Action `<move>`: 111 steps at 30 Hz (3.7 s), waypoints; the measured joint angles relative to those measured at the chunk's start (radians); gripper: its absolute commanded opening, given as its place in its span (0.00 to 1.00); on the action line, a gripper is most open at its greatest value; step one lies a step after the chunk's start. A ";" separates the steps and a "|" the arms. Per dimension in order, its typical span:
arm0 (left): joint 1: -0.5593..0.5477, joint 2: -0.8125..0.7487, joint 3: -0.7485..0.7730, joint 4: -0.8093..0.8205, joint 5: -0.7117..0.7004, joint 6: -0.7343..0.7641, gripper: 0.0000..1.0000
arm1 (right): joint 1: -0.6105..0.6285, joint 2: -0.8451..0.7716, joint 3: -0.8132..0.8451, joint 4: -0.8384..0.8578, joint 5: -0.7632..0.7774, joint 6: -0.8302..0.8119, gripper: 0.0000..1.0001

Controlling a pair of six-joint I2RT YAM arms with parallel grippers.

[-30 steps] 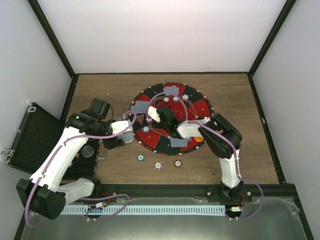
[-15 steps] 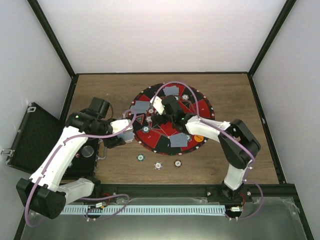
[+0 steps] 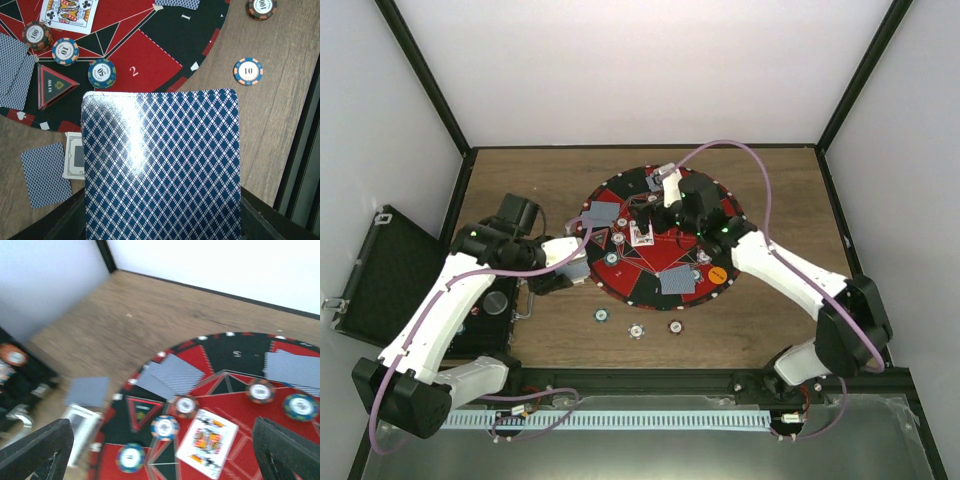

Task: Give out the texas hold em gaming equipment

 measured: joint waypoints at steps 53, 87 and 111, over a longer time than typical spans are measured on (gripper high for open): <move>0.000 -0.005 -0.004 0.049 0.018 0.000 0.05 | 0.173 0.303 0.100 0.217 -0.778 0.827 0.76; -0.001 0.006 -0.003 0.049 0.018 0.004 0.05 | 0.148 0.254 0.044 0.219 -0.836 0.804 0.68; 0.000 0.010 -0.004 0.042 0.009 0.004 0.05 | 0.111 0.310 0.023 0.321 -0.917 0.838 0.46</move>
